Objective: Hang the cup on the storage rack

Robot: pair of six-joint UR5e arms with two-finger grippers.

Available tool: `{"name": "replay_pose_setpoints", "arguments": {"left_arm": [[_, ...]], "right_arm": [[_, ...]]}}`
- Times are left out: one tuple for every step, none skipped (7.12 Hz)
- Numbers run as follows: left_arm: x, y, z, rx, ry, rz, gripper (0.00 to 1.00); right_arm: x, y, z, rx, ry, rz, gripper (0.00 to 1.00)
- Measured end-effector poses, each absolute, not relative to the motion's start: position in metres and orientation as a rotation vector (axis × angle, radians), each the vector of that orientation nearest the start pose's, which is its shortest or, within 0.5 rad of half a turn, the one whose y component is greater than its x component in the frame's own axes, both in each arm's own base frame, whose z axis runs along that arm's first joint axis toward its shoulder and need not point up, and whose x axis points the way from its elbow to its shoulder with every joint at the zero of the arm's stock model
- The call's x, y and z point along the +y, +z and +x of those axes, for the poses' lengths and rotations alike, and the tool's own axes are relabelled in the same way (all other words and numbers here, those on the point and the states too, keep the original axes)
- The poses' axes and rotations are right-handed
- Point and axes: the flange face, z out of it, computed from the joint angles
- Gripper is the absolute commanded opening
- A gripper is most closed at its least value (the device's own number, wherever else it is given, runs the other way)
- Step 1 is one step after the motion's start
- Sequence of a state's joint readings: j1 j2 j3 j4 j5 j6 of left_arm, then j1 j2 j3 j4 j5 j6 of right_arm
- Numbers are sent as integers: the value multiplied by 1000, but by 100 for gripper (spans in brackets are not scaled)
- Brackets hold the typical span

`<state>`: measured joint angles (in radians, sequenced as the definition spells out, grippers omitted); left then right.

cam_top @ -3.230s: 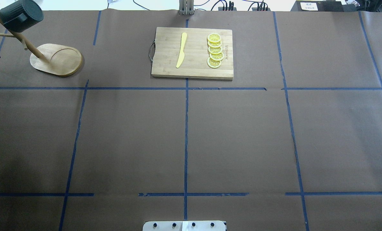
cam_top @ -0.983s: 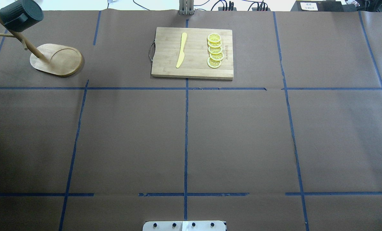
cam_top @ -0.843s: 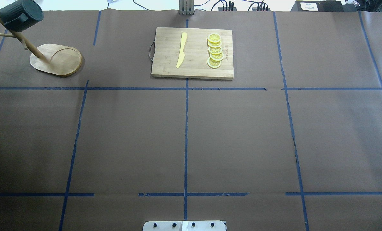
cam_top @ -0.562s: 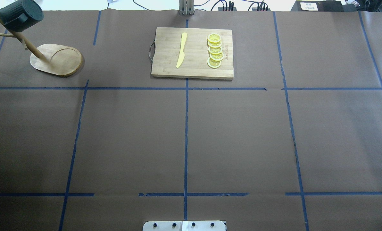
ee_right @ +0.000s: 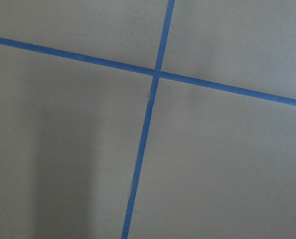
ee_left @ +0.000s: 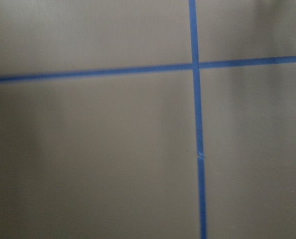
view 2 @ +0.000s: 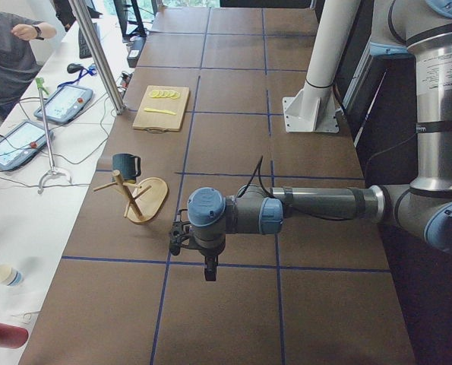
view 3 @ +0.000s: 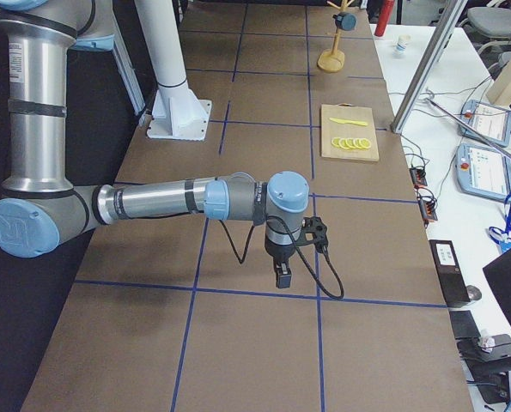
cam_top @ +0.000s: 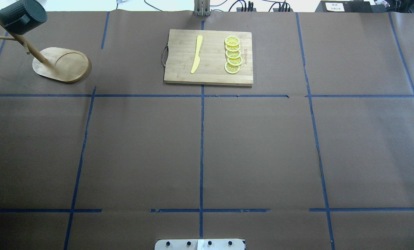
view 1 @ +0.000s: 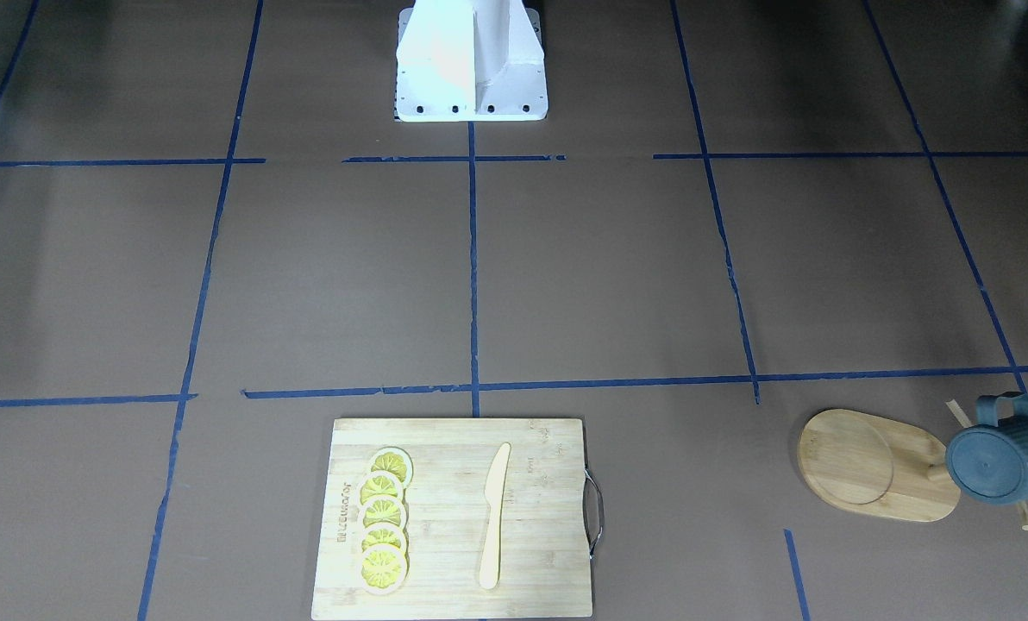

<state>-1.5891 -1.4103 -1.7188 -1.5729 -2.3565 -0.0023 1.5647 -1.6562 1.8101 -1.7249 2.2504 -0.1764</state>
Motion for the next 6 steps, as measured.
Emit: {"name": "replay_pose_setpoints", "arguments": {"left_arm": [[-418, 657, -70, 785, -29, -6, 100], [-419, 655, -70, 784, -25, 2, 100], [-418, 655, -69, 785, -20, 8, 100], [-418, 656, -69, 788, -18, 8, 100], [-417, 655, -68, 791, -15, 12, 100], [-417, 654, -68, 794, -13, 13, 100]], "right_arm": [[-451, 606, 68, -679, -165, 49, 100], [-447, 613, 68, -681, -153, 31, 100], [-439, 626, 69, -684, -139, 4, 100], [-430, 637, 70, -685, -126, -19, 100], [-422, 643, 72, -686, -119, -31, 100], [-419, 644, 72, -686, -116, -34, 100]]}}
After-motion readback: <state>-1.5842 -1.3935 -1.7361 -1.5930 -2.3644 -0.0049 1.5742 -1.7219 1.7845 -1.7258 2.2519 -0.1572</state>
